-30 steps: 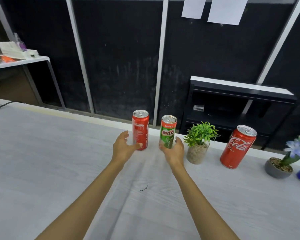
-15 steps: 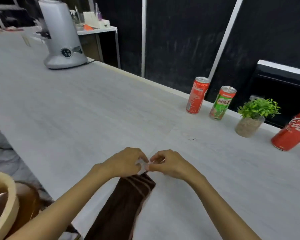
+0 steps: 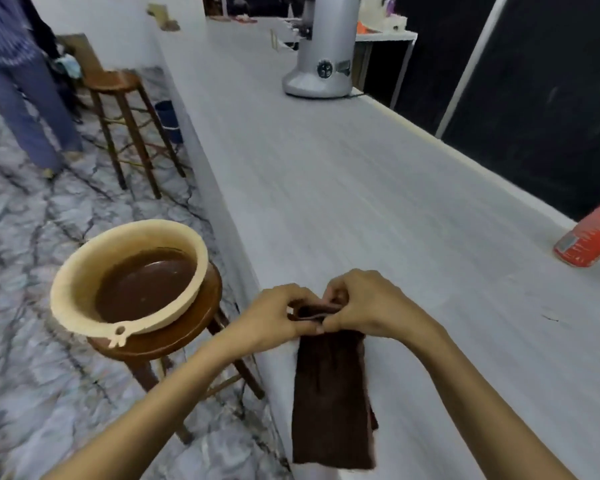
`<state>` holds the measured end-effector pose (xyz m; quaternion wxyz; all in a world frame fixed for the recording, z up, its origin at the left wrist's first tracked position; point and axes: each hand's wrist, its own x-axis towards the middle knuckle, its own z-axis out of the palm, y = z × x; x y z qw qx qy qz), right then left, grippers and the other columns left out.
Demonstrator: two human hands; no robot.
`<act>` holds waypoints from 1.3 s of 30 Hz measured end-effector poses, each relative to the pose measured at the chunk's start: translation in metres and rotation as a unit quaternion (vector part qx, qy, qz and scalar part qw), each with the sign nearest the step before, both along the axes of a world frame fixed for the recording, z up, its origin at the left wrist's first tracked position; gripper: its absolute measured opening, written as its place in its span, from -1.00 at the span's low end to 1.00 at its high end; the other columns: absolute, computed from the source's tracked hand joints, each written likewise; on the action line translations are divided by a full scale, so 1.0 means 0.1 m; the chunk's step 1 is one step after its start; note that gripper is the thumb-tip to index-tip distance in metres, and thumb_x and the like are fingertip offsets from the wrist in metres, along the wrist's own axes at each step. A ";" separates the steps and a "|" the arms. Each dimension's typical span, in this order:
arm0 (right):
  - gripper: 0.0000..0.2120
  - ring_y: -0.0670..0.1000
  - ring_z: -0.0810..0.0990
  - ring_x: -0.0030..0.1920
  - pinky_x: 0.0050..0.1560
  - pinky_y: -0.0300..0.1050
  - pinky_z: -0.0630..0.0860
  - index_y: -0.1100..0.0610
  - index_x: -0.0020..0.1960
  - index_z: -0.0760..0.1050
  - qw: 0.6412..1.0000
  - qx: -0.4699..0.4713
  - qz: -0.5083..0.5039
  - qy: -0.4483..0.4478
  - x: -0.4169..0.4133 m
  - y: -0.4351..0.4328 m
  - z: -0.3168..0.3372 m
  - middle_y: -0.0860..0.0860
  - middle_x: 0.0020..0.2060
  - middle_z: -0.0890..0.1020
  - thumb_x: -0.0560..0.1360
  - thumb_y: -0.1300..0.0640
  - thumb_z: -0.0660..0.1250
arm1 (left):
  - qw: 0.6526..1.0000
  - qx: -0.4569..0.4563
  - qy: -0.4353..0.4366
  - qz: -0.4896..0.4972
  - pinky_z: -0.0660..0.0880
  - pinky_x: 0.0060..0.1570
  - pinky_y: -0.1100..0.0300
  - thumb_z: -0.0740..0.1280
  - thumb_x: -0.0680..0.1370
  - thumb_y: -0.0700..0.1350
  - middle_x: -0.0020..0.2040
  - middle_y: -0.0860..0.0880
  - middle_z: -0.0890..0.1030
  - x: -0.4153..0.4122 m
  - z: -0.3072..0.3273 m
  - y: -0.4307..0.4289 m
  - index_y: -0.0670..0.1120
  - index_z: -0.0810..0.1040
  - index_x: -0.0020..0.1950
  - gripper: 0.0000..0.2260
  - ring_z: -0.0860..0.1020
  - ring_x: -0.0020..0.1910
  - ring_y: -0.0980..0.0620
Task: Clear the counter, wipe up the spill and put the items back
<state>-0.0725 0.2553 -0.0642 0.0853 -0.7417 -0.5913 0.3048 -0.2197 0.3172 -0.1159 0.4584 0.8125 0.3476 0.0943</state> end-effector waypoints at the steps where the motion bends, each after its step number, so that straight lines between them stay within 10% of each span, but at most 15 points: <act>1: -0.81 -0.15 0.49 -0.34 -0.41 -0.29 0.38 -0.02 -0.20 0.54 0.999 0.013 0.030 0.025 -0.10 0.11 0.04 -0.15 -0.37 0.52 0.23 0.00 0.47 | 0.998 -0.044 -0.031 0.024 0.47 0.12 0.10 0.46 0.37 -0.04 0.04 -0.08 0.62 -0.18 0.02 0.04 -0.05 0.59 0.08 -0.70 0.56 0.06 0.00; 7: -0.85 -0.17 0.49 -0.33 -0.37 -0.45 0.37 -0.03 -0.18 0.55 0.975 0.057 0.159 0.147 -0.87 0.78 -0.04 -0.12 -0.35 0.53 0.30 0.18 0.43 | 0.948 -0.153 -0.186 0.210 0.52 -0.13 0.38 0.43 0.38 -0.11 -0.11 0.00 0.70 -1.20 -0.06 0.16 -0.03 0.64 0.03 -0.78 0.63 -0.08 0.16; 16: -0.79 0.03 0.60 -0.06 -0.03 -0.13 0.57 0.12 -0.02 0.57 0.947 -0.047 0.233 0.218 -1.92 1.75 -0.70 0.04 -0.15 0.63 0.35 0.24 0.42 | 0.885 -0.186 -0.141 0.403 0.56 -0.01 -0.01 0.43 0.41 -0.17 -0.05 -0.19 0.68 -2.17 -0.49 0.61 -0.11 0.62 0.07 -0.76 0.63 -0.03 -0.09; 19: -0.79 -0.06 0.60 -0.20 -0.33 -0.31 0.55 0.07 -0.05 0.54 0.946 -0.074 0.210 0.237 -2.11 2.04 -0.89 0.02 -0.18 0.61 0.34 0.24 0.42 | 0.872 -0.190 -0.141 0.429 0.58 -0.07 0.12 0.43 0.41 -0.18 -0.04 -0.17 0.68 -2.34 -0.65 0.83 -0.15 0.60 0.08 -0.74 0.63 -0.02 -0.05; 25: -0.77 -0.02 0.54 -0.10 -0.11 -0.19 0.47 0.05 -0.10 0.55 0.967 -0.025 0.151 0.203 -2.27 2.40 -1.22 -0.05 -0.21 0.58 0.29 0.24 0.47 | 0.884 -0.172 -0.099 0.424 0.57 0.03 0.08 0.46 0.37 -0.24 -0.03 -0.14 0.68 -2.45 -0.91 1.26 -0.13 0.61 0.05 -0.74 0.63 -0.05 -0.01; 30: -0.61 -0.05 0.46 -0.03 -0.06 -0.22 0.35 0.08 0.12 0.49 0.982 0.002 0.124 0.139 -2.25 2.38 -1.45 -0.14 -0.16 0.48 0.32 0.23 0.46 | 0.910 -0.084 -0.016 0.406 0.49 -0.17 0.41 0.49 0.35 -0.18 -0.06 -0.01 0.66 -2.35 -1.12 1.36 -0.11 0.57 0.13 -0.64 0.59 -0.15 0.13; 34: -0.51 0.04 0.43 0.24 0.21 -0.16 0.34 0.06 0.28 0.40 0.986 0.026 0.129 0.105 -2.23 2.21 -1.55 0.05 0.24 0.45 0.37 0.20 0.42 | 0.909 -0.008 0.009 0.418 0.47 -0.02 0.37 0.51 0.32 -0.16 -0.06 0.04 0.55 -2.31 -1.23 1.31 -0.09 0.48 0.21 -0.51 0.53 -0.08 0.14; 39: -0.73 -0.03 0.55 0.15 0.15 -0.14 0.45 0.01 0.19 0.53 0.980 0.033 0.172 0.094 -2.24 1.87 -1.62 -0.02 0.13 0.62 0.51 0.01 0.24 | 0.929 0.112 0.037 0.351 0.47 -0.11 0.28 0.34 0.47 -0.06 -0.16 0.07 0.67 -2.33 -1.27 1.16 0.00 0.64 -0.10 -0.91 0.53 -0.18 0.22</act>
